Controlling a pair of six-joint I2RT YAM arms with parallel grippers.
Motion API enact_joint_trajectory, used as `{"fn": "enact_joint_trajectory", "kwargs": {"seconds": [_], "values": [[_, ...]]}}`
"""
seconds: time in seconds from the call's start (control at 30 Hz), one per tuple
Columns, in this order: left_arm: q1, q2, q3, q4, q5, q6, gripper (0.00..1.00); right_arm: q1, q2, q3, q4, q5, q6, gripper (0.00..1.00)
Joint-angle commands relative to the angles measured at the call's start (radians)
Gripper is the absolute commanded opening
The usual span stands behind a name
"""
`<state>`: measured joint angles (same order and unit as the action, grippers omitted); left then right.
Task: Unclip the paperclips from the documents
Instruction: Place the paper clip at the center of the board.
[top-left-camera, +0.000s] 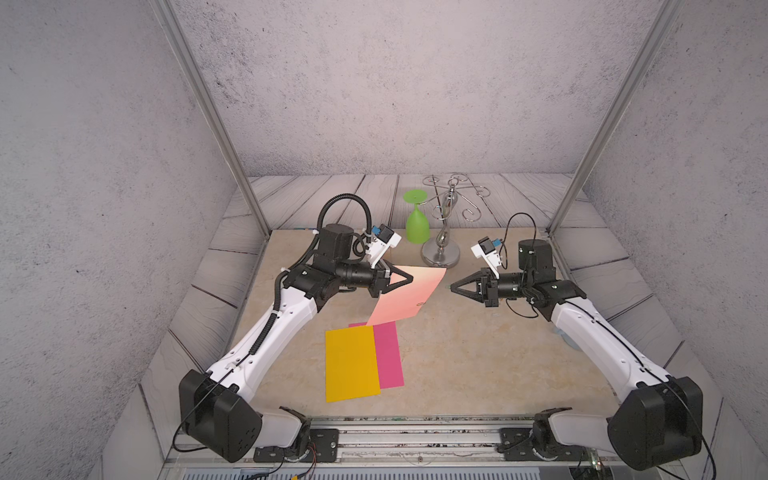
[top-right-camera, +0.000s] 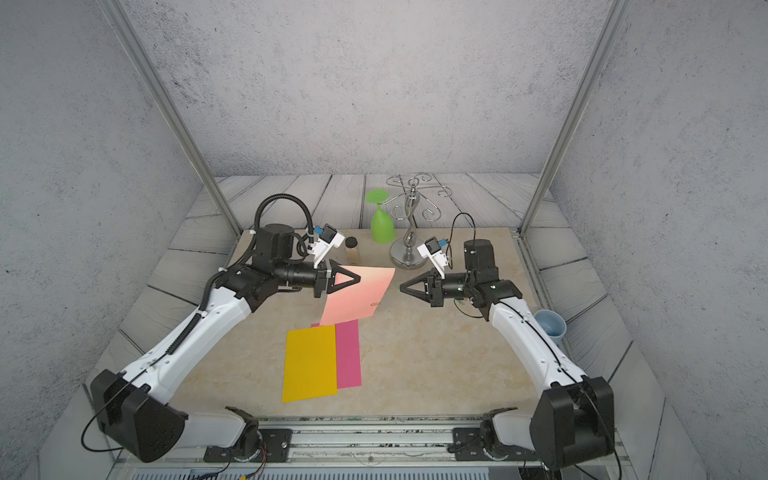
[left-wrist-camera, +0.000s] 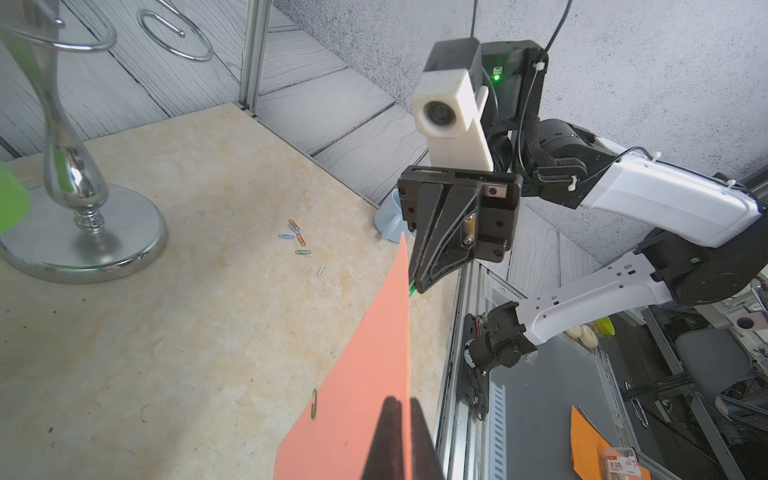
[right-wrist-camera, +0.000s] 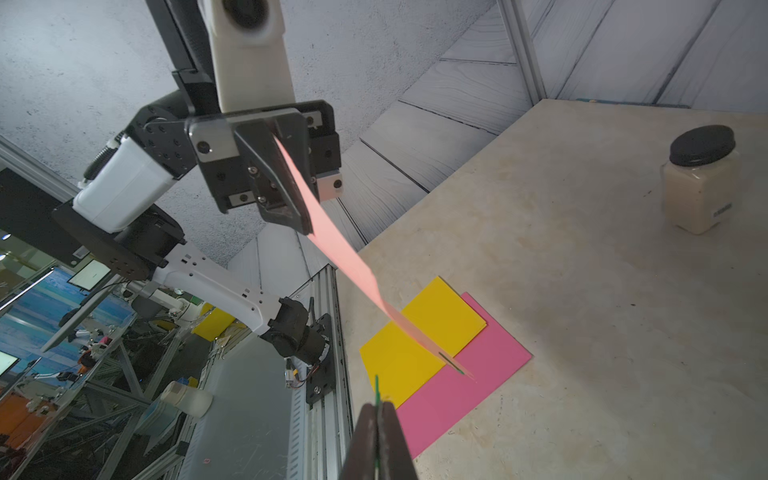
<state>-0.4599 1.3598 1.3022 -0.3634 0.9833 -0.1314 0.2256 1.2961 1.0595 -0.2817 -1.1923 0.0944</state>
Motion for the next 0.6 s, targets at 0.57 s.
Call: {"fn": "enact_joint_trajectory", "kwargs": {"seconds": [0.57], "values": [[0.010,-0.044,-0.050,-0.011,-0.021,0.024,0.00,-0.231,0.371,-0.010,-0.140,0.567,0.200,0.05]]}}
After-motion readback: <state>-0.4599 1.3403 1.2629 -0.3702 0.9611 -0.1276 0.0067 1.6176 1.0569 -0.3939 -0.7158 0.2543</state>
